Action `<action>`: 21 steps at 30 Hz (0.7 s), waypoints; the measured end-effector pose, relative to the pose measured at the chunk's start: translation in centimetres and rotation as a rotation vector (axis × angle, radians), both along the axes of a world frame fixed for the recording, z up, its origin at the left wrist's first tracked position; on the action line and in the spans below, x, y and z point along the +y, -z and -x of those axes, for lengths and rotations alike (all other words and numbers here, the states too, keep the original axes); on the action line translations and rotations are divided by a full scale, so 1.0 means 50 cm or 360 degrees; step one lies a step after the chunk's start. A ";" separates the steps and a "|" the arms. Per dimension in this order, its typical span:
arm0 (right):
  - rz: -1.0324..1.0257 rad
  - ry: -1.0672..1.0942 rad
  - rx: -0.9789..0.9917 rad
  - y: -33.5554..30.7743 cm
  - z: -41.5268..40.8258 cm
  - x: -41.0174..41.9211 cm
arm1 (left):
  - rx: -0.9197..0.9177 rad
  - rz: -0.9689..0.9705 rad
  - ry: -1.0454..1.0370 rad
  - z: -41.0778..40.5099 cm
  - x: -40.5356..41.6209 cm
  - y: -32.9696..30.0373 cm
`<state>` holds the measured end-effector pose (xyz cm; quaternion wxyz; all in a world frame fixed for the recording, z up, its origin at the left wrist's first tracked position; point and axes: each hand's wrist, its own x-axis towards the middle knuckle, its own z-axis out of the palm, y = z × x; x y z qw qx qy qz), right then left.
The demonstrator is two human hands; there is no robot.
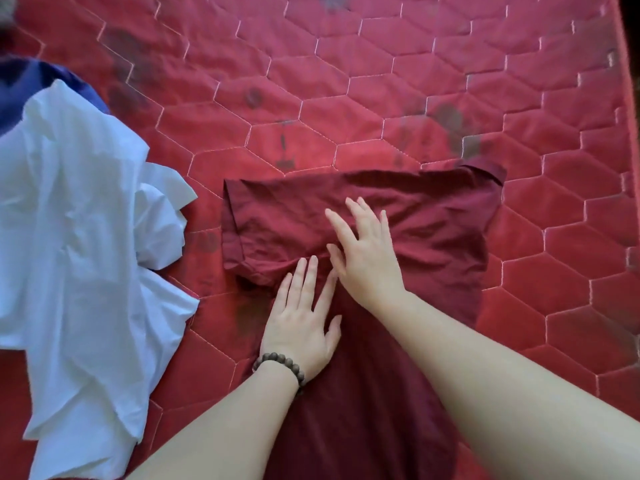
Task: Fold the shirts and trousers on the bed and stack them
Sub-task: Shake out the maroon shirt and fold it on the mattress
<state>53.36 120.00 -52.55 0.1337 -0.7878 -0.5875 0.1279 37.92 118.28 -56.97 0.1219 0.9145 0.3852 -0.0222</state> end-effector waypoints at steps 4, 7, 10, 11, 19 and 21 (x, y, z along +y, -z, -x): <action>0.0344 -0.0381 -0.0090 -0.018 -0.022 0.193 | -0.0031 0.0002 -0.0005 -0.001 0.004 0.010; 0.0551 -0.0604 -0.0202 -0.027 -0.007 0.283 | -0.0034 0.0018 -0.0005 -0.004 0.004 0.010; 0.0615 -0.0713 -0.0143 -0.025 0.026 0.319 | -0.0036 0.0029 -0.0008 -0.002 0.002 0.007; 0.0621 -0.0703 -0.0089 -0.025 0.035 0.320 | -0.0034 0.0034 -0.0004 -0.002 0.002 0.006; 0.0290 -0.0625 0.0263 -0.095 0.013 0.243 | -0.0008 0.0052 0.0003 0.000 -0.001 -0.010; 0.0207 -0.0575 0.0334 -0.128 -0.010 0.207 | 0.0044 0.0047 0.0041 0.001 0.003 -0.018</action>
